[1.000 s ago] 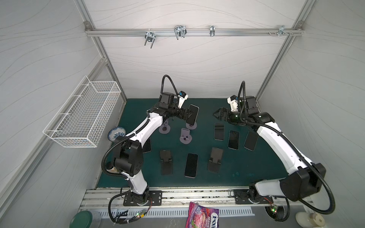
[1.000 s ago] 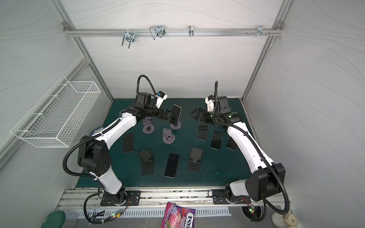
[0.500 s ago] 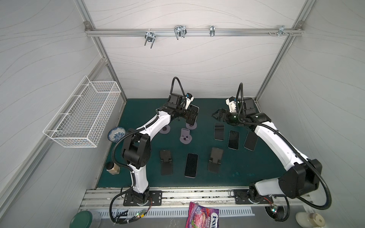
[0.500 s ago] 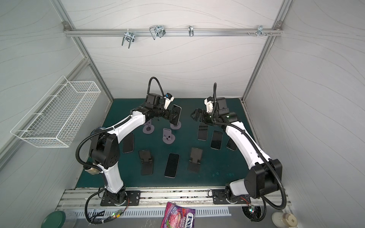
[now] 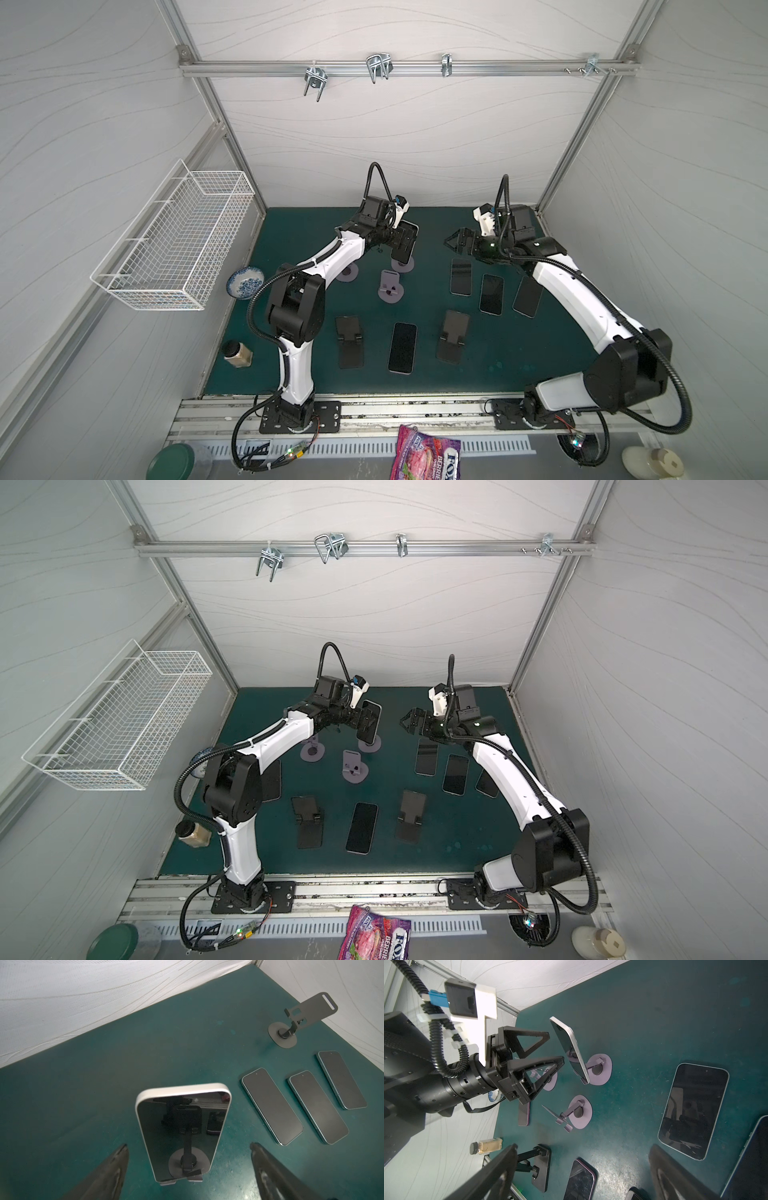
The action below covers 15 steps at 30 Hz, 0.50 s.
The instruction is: Remove the phone from the phone stand
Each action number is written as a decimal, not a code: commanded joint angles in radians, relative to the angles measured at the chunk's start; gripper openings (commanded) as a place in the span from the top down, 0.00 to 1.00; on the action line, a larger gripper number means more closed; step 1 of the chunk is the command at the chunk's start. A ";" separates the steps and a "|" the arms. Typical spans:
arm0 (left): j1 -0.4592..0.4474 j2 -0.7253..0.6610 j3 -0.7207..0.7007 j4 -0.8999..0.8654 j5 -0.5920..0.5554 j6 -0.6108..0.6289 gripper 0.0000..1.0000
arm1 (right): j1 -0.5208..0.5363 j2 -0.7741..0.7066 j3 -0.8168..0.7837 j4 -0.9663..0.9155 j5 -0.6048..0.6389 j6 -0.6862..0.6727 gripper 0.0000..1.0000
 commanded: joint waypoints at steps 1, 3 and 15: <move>-0.005 0.031 0.061 0.030 0.002 0.004 0.08 | -0.008 0.020 -0.011 0.028 -0.022 0.004 0.01; -0.008 0.041 0.070 0.034 0.005 0.004 0.08 | -0.008 0.026 -0.014 0.029 -0.025 0.002 0.01; -0.019 0.089 0.111 0.053 -0.024 -0.020 0.11 | -0.022 0.028 -0.024 0.035 -0.037 0.001 0.01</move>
